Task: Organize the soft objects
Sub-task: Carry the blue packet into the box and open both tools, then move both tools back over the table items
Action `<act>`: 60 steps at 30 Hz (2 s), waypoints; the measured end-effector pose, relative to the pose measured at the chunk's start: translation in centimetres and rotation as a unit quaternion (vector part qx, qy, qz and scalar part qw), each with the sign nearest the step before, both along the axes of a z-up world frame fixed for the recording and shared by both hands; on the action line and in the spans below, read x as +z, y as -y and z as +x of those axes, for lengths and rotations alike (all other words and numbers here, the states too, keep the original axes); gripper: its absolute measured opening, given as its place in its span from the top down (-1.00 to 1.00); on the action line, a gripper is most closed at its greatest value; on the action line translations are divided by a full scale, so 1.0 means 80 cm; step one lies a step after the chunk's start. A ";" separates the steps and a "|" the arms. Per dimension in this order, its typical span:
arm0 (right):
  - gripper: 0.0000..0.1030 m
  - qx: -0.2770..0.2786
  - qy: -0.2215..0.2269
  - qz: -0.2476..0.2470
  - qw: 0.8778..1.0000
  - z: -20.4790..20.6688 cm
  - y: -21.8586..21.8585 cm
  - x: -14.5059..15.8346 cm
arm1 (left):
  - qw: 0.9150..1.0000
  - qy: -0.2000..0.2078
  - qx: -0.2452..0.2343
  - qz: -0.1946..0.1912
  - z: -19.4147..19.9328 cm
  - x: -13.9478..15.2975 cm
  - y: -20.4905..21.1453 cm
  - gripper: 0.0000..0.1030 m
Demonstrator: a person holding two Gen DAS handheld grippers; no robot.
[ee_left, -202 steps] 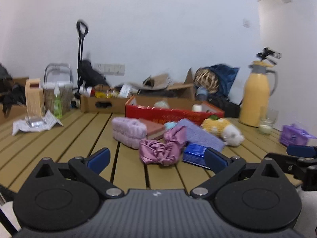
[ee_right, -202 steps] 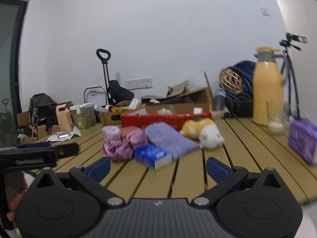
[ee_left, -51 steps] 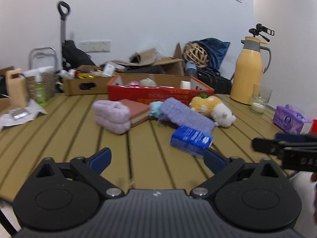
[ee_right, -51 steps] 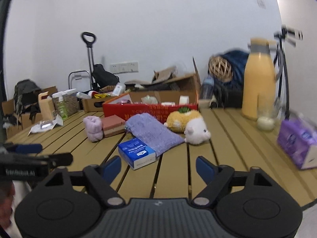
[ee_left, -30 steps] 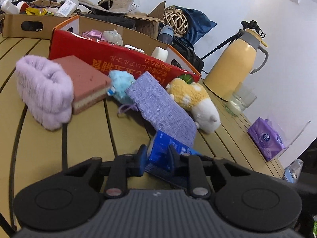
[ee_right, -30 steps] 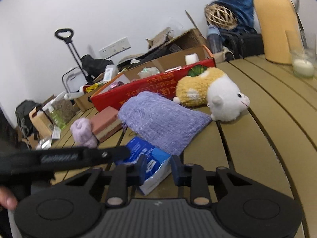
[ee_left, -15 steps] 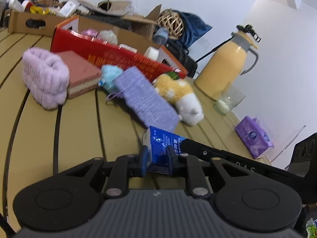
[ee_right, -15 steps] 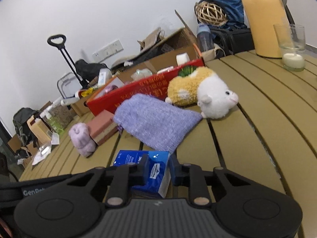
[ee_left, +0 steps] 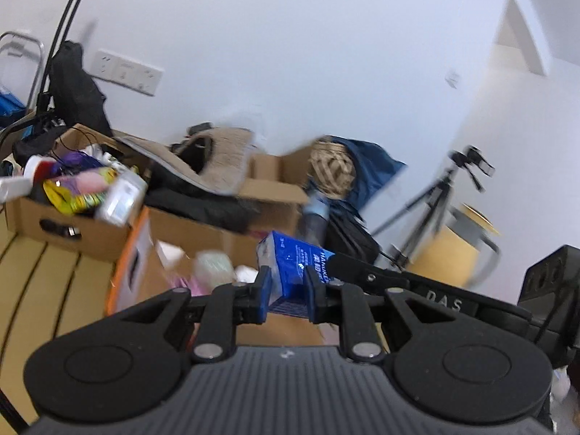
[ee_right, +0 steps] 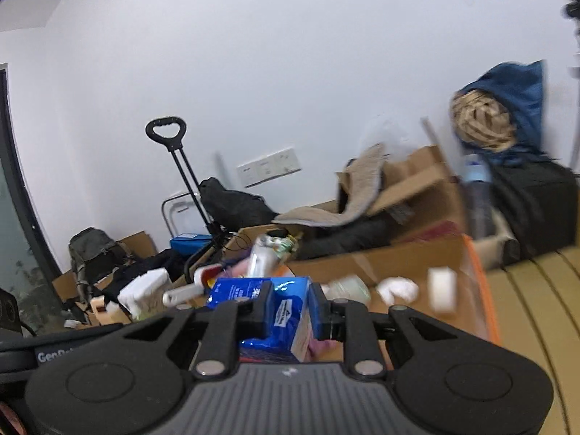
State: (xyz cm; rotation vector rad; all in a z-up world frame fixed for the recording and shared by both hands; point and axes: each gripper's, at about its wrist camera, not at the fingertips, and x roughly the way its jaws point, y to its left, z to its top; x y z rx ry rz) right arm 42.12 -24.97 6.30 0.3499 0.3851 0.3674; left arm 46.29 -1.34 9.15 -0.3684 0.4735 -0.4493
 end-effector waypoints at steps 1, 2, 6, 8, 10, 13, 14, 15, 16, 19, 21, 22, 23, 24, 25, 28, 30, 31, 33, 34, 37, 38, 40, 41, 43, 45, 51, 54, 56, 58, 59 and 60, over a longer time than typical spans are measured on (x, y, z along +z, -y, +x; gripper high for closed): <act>0.63 0.007 -0.009 0.005 1.000 0.031 -0.005 0.004 | 1.000 -0.002 0.014 0.007 0.018 0.000 -0.004 0.64; 0.63 0.017 -0.021 0.002 1.000 0.064 -0.013 0.005 | 1.000 -0.009 0.026 0.008 0.038 -0.004 -0.011 0.64; 0.64 0.044 -0.064 -0.019 0.997 0.178 -0.052 -0.012 | 0.996 -0.060 0.060 0.018 0.119 -0.043 -0.022 0.64; 0.64 0.049 -0.095 -0.048 0.993 0.232 -0.074 -0.033 | 0.993 -0.081 0.072 0.047 0.151 -0.072 -0.020 0.61; 0.67 0.051 -0.122 -0.076 0.988 0.274 -0.092 -0.062 | 0.988 -0.114 0.082 0.071 0.174 -0.100 -0.022 0.61; 0.67 0.054 -0.171 -0.112 0.977 0.312 -0.112 -0.103 | 0.988 -0.117 0.082 0.060 0.173 -0.109 -0.033 0.55; 0.67 0.055 -0.178 -0.125 0.974 0.317 -0.115 -0.110 | 0.989 -0.109 0.078 0.062 0.169 -0.105 -0.034 0.51; 0.67 0.055 -0.180 -0.132 0.973 0.317 -0.117 -0.112 | 0.990 -0.103 0.077 0.065 0.166 -0.101 -0.035 0.45; 0.67 0.057 -0.178 -0.133 0.973 0.316 -0.116 -0.111 | 0.990 -0.097 0.074 0.072 0.162 -0.096 -0.035 0.43; 0.64 0.053 -0.169 -0.135 0.975 0.302 -0.109 -0.095 | 0.989 -0.078 0.075 0.102 0.150 -0.076 -0.028 0.36; 0.62 0.049 -0.154 -0.141 0.977 0.285 -0.101 -0.075 | 0.988 -0.068 0.076 0.116 0.137 -0.060 -0.026 0.27; 0.62 0.044 -0.146 -0.147 0.977 0.271 -0.096 -0.063 | 0.987 -0.059 0.077 0.125 0.127 -0.050 -0.025 0.16; 0.62 0.041 -0.137 -0.154 0.978 0.255 -0.089 -0.049 | 0.986 -0.048 0.077 0.137 0.114 -0.038 -0.023 0.10; 0.62 0.038 -0.130 -0.163 0.977 0.243 -0.082 -0.037 | 0.985 -0.038 0.076 0.147 0.102 -0.027 -0.021 -0.02; 0.62 0.033 -0.121 -0.174 0.977 0.225 -0.073 -0.023 | 0.984 -0.028 0.075 0.158 0.088 -0.017 -0.018 -0.17; 0.28 -0.002 -0.098 -0.204 0.974 0.167 -0.036 0.013 | 0.979 0.003 0.079 0.186 0.041 0.009 -0.014 -0.64; -0.32 -0.030 -0.081 -0.221 0.972 0.123 -0.011 0.027 | 0.977 0.026 0.082 0.195 0.009 0.023 -0.011 -0.79; -0.65 -0.046 -0.071 -0.229 0.970 0.098 0.002 0.032 | 0.976 0.040 0.087 0.193 -0.007 0.030 -0.010 -1.00; -0.74 -0.073 -0.050 -0.237 0.968 0.053 0.023 0.040 | 0.974 0.065 0.101 0.193 -0.037 0.039 -0.006 -1.00; -0.76 -0.088 -0.040 -0.238 0.966 0.032 0.032 0.042 | 0.972 0.074 0.101 0.198 -0.049 0.043 -0.004 -1.00; -0.92 -0.122 -0.017 -0.227 0.966 -0.029 0.054 0.048 | 0.968 0.101 0.100 0.208 -0.091 0.048 0.007 -1.00; -0.93 -0.127 -0.010 -0.222 0.967 -0.045 0.059 0.048 | 0.966 0.108 0.102 0.209 -0.105 0.049 0.011 -1.00; -0.93 -0.136 0.007 -0.212 0.968 -0.081 0.068 0.048 | 0.964 0.127 0.108 0.208 -0.137 0.046 0.015 -1.00; -0.93 -0.141 0.017 -0.207 0.968 -0.100 0.070 0.047 | 0.963 0.134 0.111 0.203 -0.154 0.043 0.016 -1.00; -0.95 -0.149 0.037 -0.203 0.967 -0.138 0.069 0.041 | 0.964 0.143 0.119 0.191 -0.188 0.034 0.013 -1.00; -0.97 -0.152 0.059 -0.204 0.965 -0.183 0.068 0.032 | 0.966 0.147 0.125 0.175 -0.224 0.020 0.007 -1.00; -0.99 -0.156 0.107 -0.206 0.960 -0.314 0.050 -0.016 | 0.963 0.160 0.140 0.166 -0.335 -0.031 -0.006 -1.00; -1.00 -0.153 0.114 -0.209 0.959 -0.375 0.029 -0.045 | 0.962 0.159 0.146 0.169 -0.385 -0.058 -0.012 -1.00; -1.00 -0.140 0.116 -0.218 0.959 -0.406 0.016 -0.063 | 0.960 0.156 0.145 0.184 -0.418 -0.077 -0.014 -1.00; -1.00 -0.141 0.104 -0.217 0.960 -0.441 0.003 -0.088 | 0.959 0.147 0.144 0.194 -0.448 -0.096 -0.017 -1.00; -1.00 -0.138 0.096 -0.214 0.962 -0.455 -0.002 -0.100 | 0.961 0.140 0.137 0.197 -0.459 -0.104 -0.018 -1.00; -1.00 -0.125 0.092 -0.215 0.964 -0.470 -0.006 -0.112 | 0.962 0.132 0.130 0.199 -0.468 -0.111 -0.019 -1.00</act>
